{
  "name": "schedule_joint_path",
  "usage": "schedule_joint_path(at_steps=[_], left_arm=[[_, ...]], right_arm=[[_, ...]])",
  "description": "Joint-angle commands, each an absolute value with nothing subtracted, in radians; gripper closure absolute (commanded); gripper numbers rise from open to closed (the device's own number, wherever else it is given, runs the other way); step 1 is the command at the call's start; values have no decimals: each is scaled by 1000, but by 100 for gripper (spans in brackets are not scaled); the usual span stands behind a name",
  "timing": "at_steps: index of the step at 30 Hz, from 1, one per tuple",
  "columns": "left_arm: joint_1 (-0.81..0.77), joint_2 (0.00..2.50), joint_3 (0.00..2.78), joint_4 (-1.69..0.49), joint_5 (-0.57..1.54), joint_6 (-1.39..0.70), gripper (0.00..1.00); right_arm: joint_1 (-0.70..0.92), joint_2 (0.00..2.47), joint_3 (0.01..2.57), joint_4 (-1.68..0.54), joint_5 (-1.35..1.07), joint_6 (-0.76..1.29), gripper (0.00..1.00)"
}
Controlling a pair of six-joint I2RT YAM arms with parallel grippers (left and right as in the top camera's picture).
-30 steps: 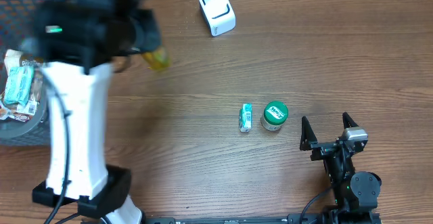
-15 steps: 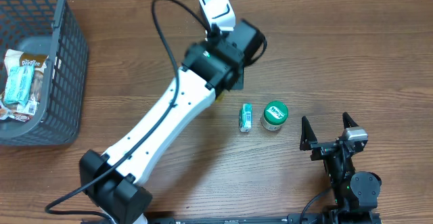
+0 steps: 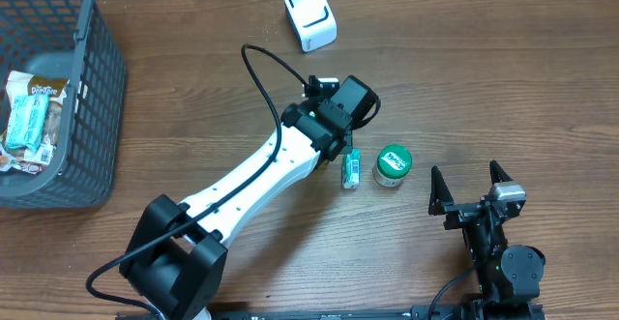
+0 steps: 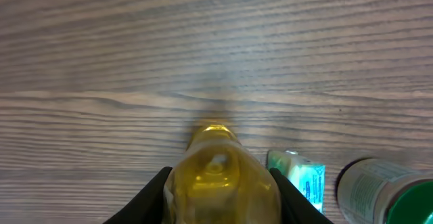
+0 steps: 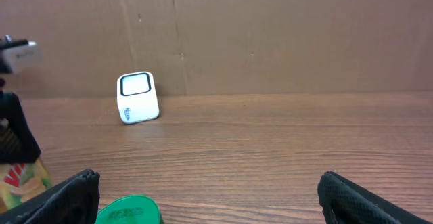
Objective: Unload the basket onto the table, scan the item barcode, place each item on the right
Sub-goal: 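Lift the yellow bottle out and carry it beside the green packet, then set the yellow bottle upright on the table and release it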
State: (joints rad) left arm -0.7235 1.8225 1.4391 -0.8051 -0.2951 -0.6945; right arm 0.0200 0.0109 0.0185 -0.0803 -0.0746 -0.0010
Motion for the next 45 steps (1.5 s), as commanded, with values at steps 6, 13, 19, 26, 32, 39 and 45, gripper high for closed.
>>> schedule_joint_path(at_steps=[6,13,19,26,32,39,45], left_arm=[[-728,1795,1364,-758,-246,-711,63],[-727,1795,1357,-754,-206,-710,15],[-726,1795,1378,-749,-186,-657,0],[-725,1791,1588,-875,-186,-604,0],[-723,1791,1762,-999,-195,-532,0],[-640,1777,2004,-1243,-226,-393,0],[-561,1737,2090,-1417,-382,-315,0]], right_arm=[[15,3,8,-77,-73,-5,0],[15,3,8,-77,-73,-5,0],[15,3,8,-77,-73,-5,0],[15,3,8,-77,-73,-5,0],[15,3,8,-77,-73,-5,0],[15,3,8,-77,-73,-5,0],[15,3,8,-77,-73,-5,0]])
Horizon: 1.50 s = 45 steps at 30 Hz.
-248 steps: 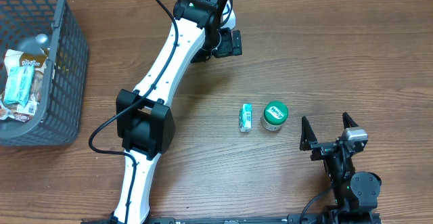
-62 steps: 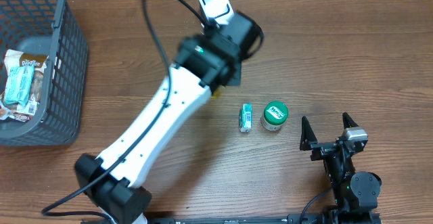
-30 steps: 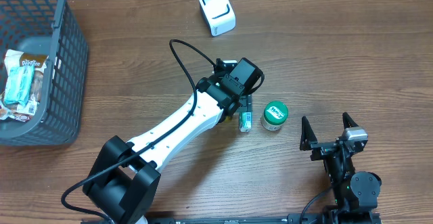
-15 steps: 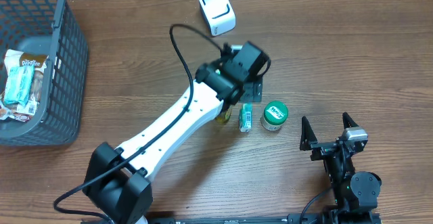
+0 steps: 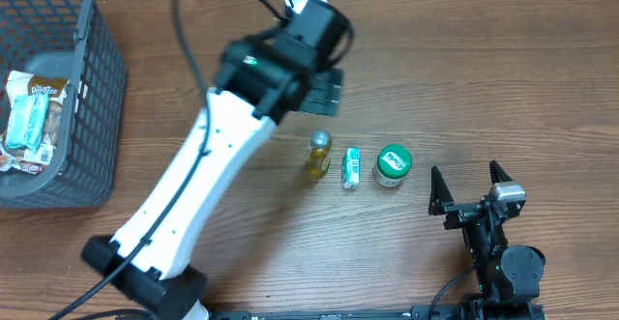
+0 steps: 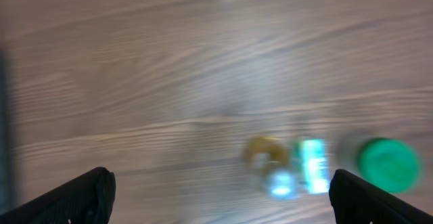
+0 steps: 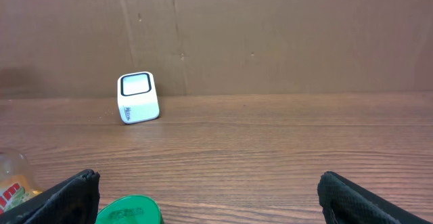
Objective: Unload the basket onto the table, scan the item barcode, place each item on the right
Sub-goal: 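Set the yellow bottle upright on the table and release it, then move the left gripper back over the grey basket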
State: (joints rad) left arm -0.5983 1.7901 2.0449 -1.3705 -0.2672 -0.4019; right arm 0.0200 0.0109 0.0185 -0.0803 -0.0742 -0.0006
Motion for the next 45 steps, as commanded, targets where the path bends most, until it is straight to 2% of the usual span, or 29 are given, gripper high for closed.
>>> schedule_joint_path(at_steps=[1,6,11,23,33,39,45], left_arm=[[-548,1727,2090,-1436,-406,-304,1],[-470,1690,2090,-1518,-502,-277,4],[-374,1657,2090,-1528,-497,-331,2],[-105,1506,2090,-1406,-498,-382,0],[136,1504,2090,-1269,-498,-363,0],[214,1531,2090,-1244,-503,-284,0],[223,1534,2089,-1232,-508,-221,1]], right_arm=[[15,3,8,-77,-73,-5,0],[15,3,8,-77,-73,-5,0],[15,3,8,-77,-73,-5,0],[15,3,8,-77,-73,-5,0],[15,3,8,-77,-73,-5,0],[15,3,8,-77,-73,-5,0],[15,3,8,-77,-73,-5,0]])
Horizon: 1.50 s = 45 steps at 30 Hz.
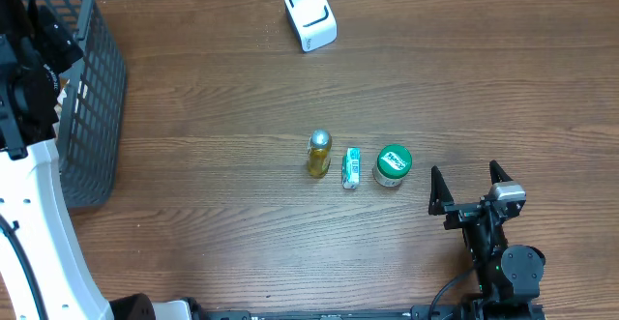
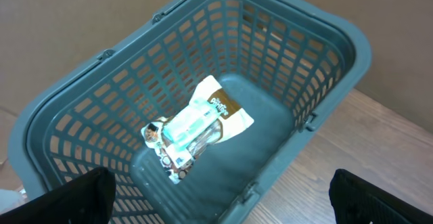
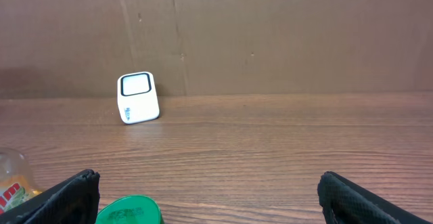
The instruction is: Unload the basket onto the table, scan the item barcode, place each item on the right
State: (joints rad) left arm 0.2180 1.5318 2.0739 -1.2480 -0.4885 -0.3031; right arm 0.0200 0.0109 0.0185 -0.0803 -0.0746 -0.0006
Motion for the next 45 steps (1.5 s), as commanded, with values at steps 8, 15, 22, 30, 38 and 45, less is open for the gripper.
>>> schedule_joint_path(at_steps=[8,15,22,30,38,45], left_arm=[[263,1613,2088,-1201,-509,-89,0],[357,1690,2088,-1214,-496,-89,0],[433,1739,2086,-1216,-414,-66,0],[487,1749,2022,-1195,-410,-67,0],[512,1750,1956,-1166,-410,-65,0],[519,1768,1950,-1158,-406,-46,0]], right_arm=[[15,3,8,-77,-73,-5,0],[15,3,8,-77,-73,-5,0],[15,3,8,-77,-73,-5,0],[15,3,8,-77,-73,-5,0],[15,3,8,-77,-73,-5,0],[15,3,8,-77,-73,-5,0]])
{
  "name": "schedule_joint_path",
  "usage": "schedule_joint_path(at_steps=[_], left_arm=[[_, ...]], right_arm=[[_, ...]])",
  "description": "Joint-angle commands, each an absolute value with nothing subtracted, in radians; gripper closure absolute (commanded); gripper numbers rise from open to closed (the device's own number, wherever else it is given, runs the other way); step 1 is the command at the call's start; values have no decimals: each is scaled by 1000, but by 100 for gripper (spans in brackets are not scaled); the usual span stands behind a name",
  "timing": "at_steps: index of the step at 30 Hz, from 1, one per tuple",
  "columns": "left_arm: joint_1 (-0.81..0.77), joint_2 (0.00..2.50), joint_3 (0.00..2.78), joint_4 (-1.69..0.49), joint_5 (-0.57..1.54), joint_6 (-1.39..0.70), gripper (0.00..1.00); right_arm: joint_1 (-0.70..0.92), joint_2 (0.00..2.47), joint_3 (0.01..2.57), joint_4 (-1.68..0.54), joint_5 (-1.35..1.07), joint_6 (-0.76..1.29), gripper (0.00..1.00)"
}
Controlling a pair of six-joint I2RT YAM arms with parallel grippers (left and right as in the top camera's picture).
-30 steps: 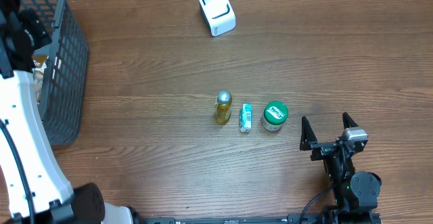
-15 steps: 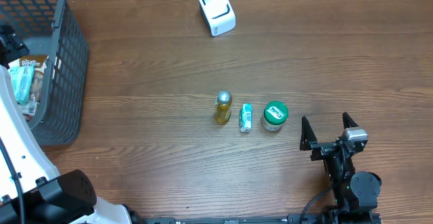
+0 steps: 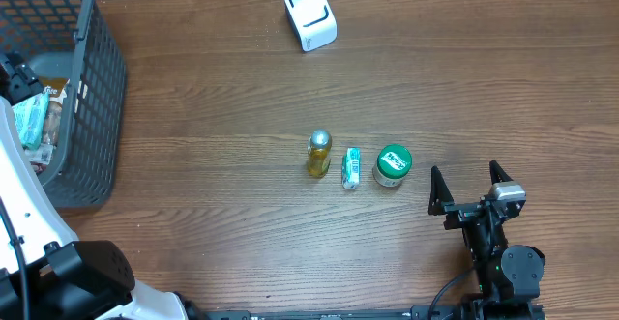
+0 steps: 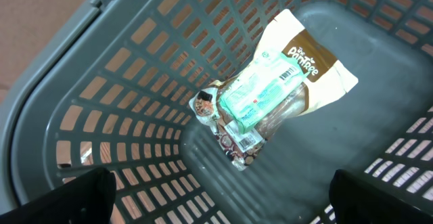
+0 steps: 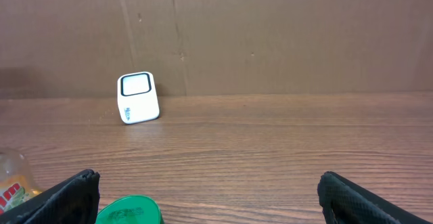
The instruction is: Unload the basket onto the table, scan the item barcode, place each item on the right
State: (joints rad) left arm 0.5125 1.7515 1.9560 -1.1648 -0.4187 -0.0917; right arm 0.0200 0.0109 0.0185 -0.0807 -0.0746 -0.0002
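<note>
The white barcode scanner (image 3: 310, 16) stands at the table's far edge and also shows in the right wrist view (image 5: 138, 97). A grey plastic basket (image 3: 97, 98) at the left holds a pile of snack packets (image 4: 270, 105), a teal one on top. My left gripper (image 4: 223, 197) hangs open inside the basket just above them, with nothing between its fingers. In the middle of the table a yellow bottle (image 3: 318, 154), a small teal box (image 3: 351, 167) and a green-lidded jar (image 3: 393, 164) stand in a row. My right gripper (image 3: 471, 187) rests open to their right.
The basket's latticed walls (image 4: 101, 95) rise round my left gripper on all sides. A brown cardboard wall (image 5: 270, 34) backs the table behind the scanner. Bare wood lies between the row of items and the scanner.
My left gripper has come down from above the basket to inside it, much closer to the packets. It is still open. The right arm and the table items are unchanged.
My left gripper was shut on the yellow bottle beside the teal box. Then it was open and higher, with the bottle left on the table. Then it was over the basket at the left, and now it is down inside it.
</note>
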Motion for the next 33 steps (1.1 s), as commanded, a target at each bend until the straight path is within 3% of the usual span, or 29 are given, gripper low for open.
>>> schedule_joint_path(at_steps=[1,33], left_arm=[[519,1772,1950,-1154,-406,-35,0],[577,2191,1950,-1005,-296,253,0]], right_arm=[[15,3,8,-77,-73,-5,0],[15,3,8,-77,-73,-5,0]])
